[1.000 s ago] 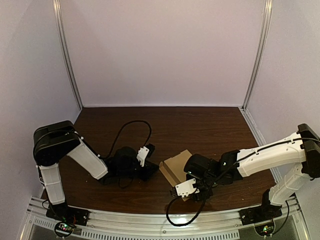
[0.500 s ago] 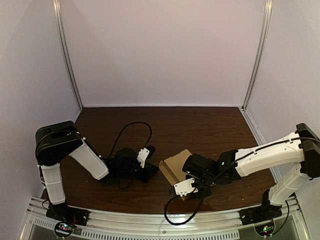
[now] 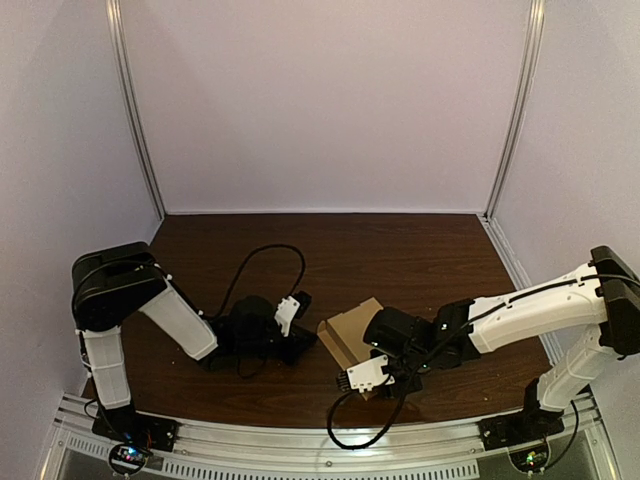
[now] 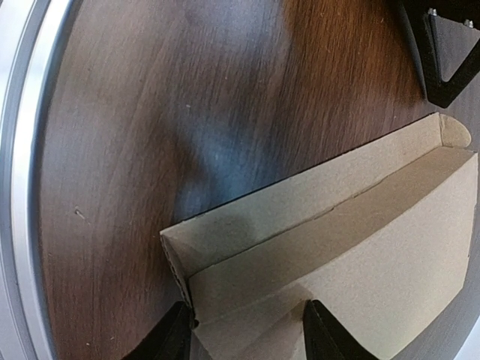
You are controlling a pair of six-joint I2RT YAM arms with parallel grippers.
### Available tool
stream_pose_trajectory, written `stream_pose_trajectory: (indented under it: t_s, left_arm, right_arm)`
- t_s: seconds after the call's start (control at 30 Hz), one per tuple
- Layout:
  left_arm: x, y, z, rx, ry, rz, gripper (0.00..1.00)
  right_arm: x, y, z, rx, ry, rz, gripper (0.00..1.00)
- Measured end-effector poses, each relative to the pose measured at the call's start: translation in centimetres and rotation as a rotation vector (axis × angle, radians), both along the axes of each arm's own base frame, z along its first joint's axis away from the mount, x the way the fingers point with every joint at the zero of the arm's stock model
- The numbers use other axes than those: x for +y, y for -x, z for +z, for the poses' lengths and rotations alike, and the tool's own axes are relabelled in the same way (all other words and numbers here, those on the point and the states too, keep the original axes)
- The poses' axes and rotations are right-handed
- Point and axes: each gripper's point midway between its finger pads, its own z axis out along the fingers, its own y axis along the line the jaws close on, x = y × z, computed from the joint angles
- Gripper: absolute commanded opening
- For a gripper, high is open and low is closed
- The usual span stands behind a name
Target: Fold the paper box
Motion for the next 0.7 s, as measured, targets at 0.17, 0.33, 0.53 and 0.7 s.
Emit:
stream_pose_trajectory:
  t_s: [0.17, 0.33, 0.53, 0.7]
  left_arm:
    - [-0.3, -0.3, 0.3, -0.017, 0.002, -0.003, 0.07]
    - [-0.8, -1.0, 0.9, -0.044, 0.007, 0.01, 0.08]
    - [-1.1, -1.6, 0.9, -0.054, -0.007, 0.019, 0.06]
    - [-1.3, -1.7, 0.4, -0.049, -0.023, 0.015, 0.01]
  right_arm:
    - [0.1, 0.0, 0.0, 0.0, 0.0, 0.0, 0.51]
    - [0.1, 0.0, 0.0, 0.0, 0.0, 0.0, 0.51]
    - [0.1, 0.0, 0.0, 0.0, 0.0, 0.0, 0.51]
    - [0.1, 0.0, 0.0, 0.0, 0.0, 0.0, 0.51]
